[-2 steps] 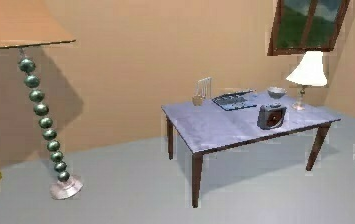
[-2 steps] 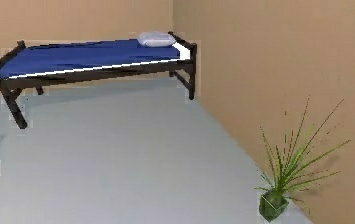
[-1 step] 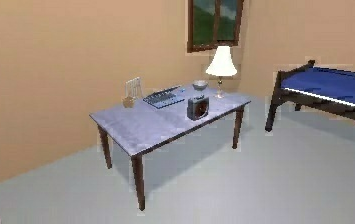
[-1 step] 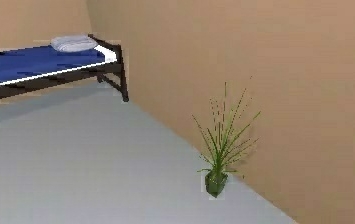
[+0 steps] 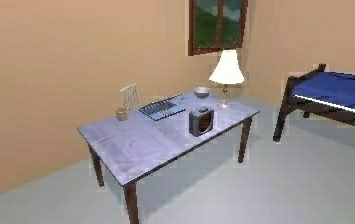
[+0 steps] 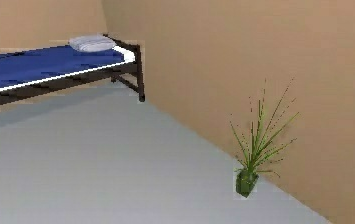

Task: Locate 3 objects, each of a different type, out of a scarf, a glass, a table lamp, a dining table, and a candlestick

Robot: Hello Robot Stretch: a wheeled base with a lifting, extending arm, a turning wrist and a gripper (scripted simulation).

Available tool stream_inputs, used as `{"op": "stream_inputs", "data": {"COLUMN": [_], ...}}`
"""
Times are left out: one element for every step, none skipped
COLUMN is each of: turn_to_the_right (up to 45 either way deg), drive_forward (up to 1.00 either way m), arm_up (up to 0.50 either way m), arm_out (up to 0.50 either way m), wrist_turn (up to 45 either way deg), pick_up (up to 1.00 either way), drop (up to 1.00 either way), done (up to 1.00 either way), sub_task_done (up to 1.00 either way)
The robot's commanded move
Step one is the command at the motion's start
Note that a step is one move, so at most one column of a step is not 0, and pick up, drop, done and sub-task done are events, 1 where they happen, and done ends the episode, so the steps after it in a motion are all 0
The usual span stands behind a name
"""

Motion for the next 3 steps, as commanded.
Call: {"op": "stream_inputs", "data": {"turn_to_the_right": [0.0,30.0,0.0], "drive_forward": [0.00,0.00,0.90], "arm_up": [0.00,0.00,0.00], "arm_out": [0.00,0.00,0.00], "wrist_turn": [0.0,0.0,0.0], "pick_up": [0.00,0.00,0.00], "drop": [0.00,0.00,0.00], "done": [0.00,0.00,0.00], "sub_task_done": [1.00,0.00,0.00]}}
